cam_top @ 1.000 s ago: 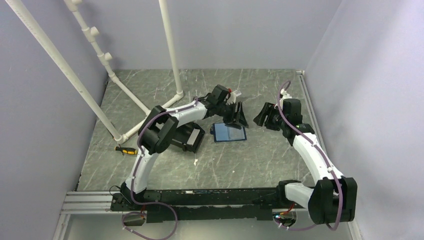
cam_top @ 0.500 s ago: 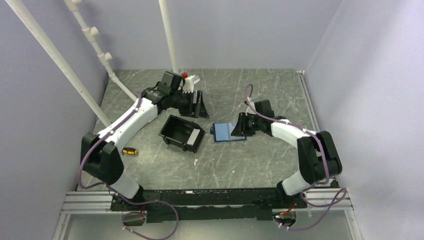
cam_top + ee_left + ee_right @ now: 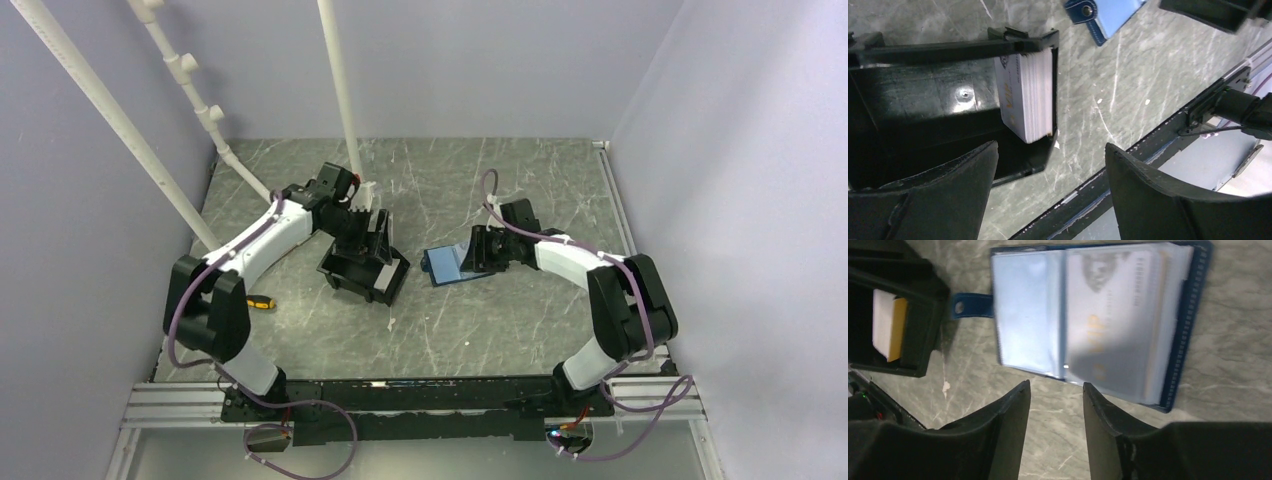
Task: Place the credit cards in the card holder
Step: Pick up the credit card from the storage box.
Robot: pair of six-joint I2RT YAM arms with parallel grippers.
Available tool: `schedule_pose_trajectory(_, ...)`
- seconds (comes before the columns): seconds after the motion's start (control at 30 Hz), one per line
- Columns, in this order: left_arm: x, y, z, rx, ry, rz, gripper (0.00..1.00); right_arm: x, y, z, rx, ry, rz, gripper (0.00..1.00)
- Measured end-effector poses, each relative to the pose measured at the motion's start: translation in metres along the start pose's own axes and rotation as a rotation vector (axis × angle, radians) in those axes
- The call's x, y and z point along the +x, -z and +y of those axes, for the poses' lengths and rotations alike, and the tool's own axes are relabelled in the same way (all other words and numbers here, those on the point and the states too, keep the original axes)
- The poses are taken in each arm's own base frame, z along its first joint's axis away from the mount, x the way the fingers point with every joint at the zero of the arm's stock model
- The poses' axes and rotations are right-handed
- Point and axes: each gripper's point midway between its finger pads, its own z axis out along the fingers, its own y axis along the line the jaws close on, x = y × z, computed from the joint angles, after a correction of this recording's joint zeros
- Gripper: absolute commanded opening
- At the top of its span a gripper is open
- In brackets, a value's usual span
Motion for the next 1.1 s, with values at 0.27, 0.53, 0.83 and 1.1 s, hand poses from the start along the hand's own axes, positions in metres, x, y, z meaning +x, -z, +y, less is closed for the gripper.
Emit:
schedule_pose_trajectory(0.27, 0.004, -0.038, 0.017, 0.015, 0.033, 0.075, 0.93, -0.007, 0.011, 0.053, -0.115, 0.097, -0.043, 0.53)
schedule_pose_trajectory(0.53, 0.007, -0.049, 0.019, 0.071, 0.053, 0.085, 0.93, -0.005, 0.011, 0.077, -0.208, 0.082, -0.036, 0.52)
schedule_pose_trajectory(0.83, 0.012, -0.059, 0.013, 0.146, 0.073, 0.109, 0.89, -0.006, 0.011, 0.079, -0.214, 0.073, -0.038, 0.52)
schedule_pose_trajectory(1.1, 0.015, -0.060, 0.008, 0.183, 0.077, 0.116, 0.80, -0.006, 0.011, 0.079, -0.214, 0.073, -0.038, 0.52)
